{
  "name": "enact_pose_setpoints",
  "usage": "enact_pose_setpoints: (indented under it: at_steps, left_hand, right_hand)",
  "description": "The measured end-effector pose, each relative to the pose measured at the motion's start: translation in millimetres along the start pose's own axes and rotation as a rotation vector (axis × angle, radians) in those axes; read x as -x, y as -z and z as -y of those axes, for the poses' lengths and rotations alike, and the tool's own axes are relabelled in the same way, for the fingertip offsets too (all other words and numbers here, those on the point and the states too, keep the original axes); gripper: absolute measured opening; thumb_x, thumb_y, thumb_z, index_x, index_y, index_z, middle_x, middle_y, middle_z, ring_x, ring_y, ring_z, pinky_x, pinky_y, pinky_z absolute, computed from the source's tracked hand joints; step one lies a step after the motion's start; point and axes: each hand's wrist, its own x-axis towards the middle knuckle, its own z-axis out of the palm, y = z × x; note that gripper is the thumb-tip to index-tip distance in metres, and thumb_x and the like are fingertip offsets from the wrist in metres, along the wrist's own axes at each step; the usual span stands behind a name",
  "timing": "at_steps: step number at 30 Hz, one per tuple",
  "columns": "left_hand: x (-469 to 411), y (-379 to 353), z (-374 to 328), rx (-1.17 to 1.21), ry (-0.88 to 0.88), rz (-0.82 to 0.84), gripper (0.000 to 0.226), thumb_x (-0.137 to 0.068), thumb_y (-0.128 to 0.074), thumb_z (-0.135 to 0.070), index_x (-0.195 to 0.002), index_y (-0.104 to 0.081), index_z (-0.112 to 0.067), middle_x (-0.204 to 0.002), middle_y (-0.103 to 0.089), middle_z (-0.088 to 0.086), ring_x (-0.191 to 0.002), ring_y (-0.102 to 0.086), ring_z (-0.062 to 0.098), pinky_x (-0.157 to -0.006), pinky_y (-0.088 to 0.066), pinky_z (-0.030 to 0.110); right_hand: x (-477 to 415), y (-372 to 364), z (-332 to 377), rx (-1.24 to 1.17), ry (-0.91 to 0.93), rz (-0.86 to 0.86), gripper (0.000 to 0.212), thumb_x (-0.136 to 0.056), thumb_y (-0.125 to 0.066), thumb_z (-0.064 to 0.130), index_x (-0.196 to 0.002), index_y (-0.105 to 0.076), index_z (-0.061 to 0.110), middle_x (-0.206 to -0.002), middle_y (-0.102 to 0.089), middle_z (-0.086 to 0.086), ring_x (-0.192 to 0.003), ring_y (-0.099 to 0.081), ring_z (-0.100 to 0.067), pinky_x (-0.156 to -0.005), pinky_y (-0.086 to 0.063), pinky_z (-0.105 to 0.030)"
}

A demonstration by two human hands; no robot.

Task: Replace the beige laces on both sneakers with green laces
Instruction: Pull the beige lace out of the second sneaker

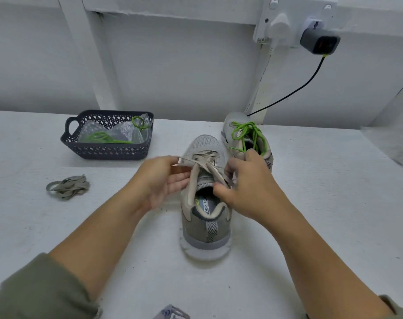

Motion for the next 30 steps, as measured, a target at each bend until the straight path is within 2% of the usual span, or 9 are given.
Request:
enact_pose_setpoints:
  at_steps: [2,5,7,12,15,17,20,24,30]
  left_hand:
    - [-3.6,5.7,6.4,-0.166,-0.164,-0.002,0.009,-0.098,-0.045,-0.007,-0.100,-0.051,-0.014,-0.095,-0.069,0.010,-0.070,-0.069,0.011,-0.056,-0.056,0.024]
    - [-8.5,18.7,1.5,-1.009,-1.023,0.055,0.027,-0.089,-0.059,-0.015,-0.113,-0.057,-0.025,-0.111,-0.060,-0.011,-0.098,-0.055,0.002,-0.084,-0.045,0.017]
    - [-14.9,20.8,-7.0,-1.282,-1.213,0.204,0.024,-0.088,-0.057,-0.029,-0.108,-0.070,-0.026,-0.100,-0.066,-0.013,-0.096,-0.052,0.008,-0.087,-0.040,0.022]
    - [-25.6,25.9,-4.7,-1.140,-1.126,-0.026,0.015,-0.092,-0.058,-0.015,-0.091,-0.071,-0.019,-0.083,-0.064,-0.007,-0.083,-0.052,0.016,-0.077,-0.042,0.029]
    - [-28.4,32.7,2.9,-0.795,-0.717,-0.424,0.017,-0.099,-0.046,-0.010,-0.097,-0.060,-0.019,-0.104,-0.063,0.003,-0.092,-0.051,0.015,-0.078,-0.038,0.029]
    - [-28.9,34.2,9.8,-0.937,-0.505,-0.456,0.015,-0.100,-0.043,-0.015,-0.104,-0.056,-0.020,-0.119,-0.060,0.006,-0.104,-0.048,0.020,-0.084,-0.037,0.033]
    - [-16.9,27.7,9.0,-1.208,-0.741,-0.215,0.035,-0.100,-0.043,-0.027,-0.133,-0.048,-0.036,-0.135,-0.049,-0.012,-0.123,-0.033,0.019,-0.097,-0.028,0.039]
    - [-15.2,25.5,-4.2,-1.319,-0.987,0.093,0.018,-0.091,-0.057,-0.043,-0.103,-0.059,-0.057,-0.096,-0.061,-0.029,-0.116,-0.040,0.003,-0.088,-0.014,0.032]
    - [-20.1,34.1,5.0,-1.138,-0.930,-0.468,0.013,-0.096,-0.051,-0.025,-0.088,-0.055,-0.034,-0.089,-0.056,-0.018,-0.097,-0.049,0.013,-0.080,-0.017,0.033]
  right_hand:
    - [2.0,0.4,3.9,0.015,-0.020,-0.052,0.026,-0.075,-0.070,0.040,-0.078,-0.058,0.018,-0.096,-0.041,0.000,-0.092,-0.043,-0.016,-0.071,-0.037,-0.027]
    - [5.6,-0.2,7.0,-0.024,-0.087,-0.098,0.032,-0.077,-0.070,0.040,-0.088,-0.051,0.017,-0.091,-0.050,0.000,-0.085,-0.051,-0.019,-0.066,-0.034,-0.027]
    - [8.2,-0.5,7.3,-0.121,-0.158,-0.102,0.044,-0.076,-0.071,0.041,-0.099,-0.042,0.017,-0.086,-0.056,0.000,-0.081,-0.055,-0.020,-0.061,-0.035,-0.028]
    - [12.8,-0.8,4.4,-0.251,-0.212,-0.061,0.046,-0.077,-0.071,0.041,-0.099,-0.037,0.020,-0.079,-0.056,0.004,-0.071,-0.053,-0.008,-0.050,-0.034,-0.019]
    - [13.8,-2.7,1.8,-0.294,-0.246,-0.042,0.044,-0.078,-0.071,0.041,-0.099,-0.038,0.021,-0.080,-0.057,0.003,-0.068,-0.052,-0.005,-0.049,-0.034,-0.019]
    - [14.0,-4.8,0.9,-0.319,-0.262,-0.042,0.043,-0.078,-0.071,0.042,-0.098,-0.040,0.020,-0.082,-0.059,0.000,-0.068,-0.056,-0.011,-0.053,-0.042,-0.025]
    - [14.7,-5.2,0.5,-0.338,-0.271,-0.037,0.042,-0.078,-0.071,0.042,-0.098,-0.043,0.020,-0.080,-0.061,0.000,-0.068,-0.059,-0.014,-0.057,-0.045,-0.028]
    - [14.8,-5.6,-0.6,-0.358,-0.250,-0.050,0.041,-0.077,-0.072,0.042,-0.098,-0.044,0.020,-0.075,-0.060,0.000,-0.067,-0.058,-0.015,-0.059,-0.047,-0.031]
    - [13.8,-12.6,-6.4,-0.369,-0.227,-0.076,0.046,-0.074,-0.074,0.043,-0.099,-0.042,0.022,-0.096,-0.053,0.000,-0.085,-0.053,-0.016,-0.063,-0.040,-0.027]
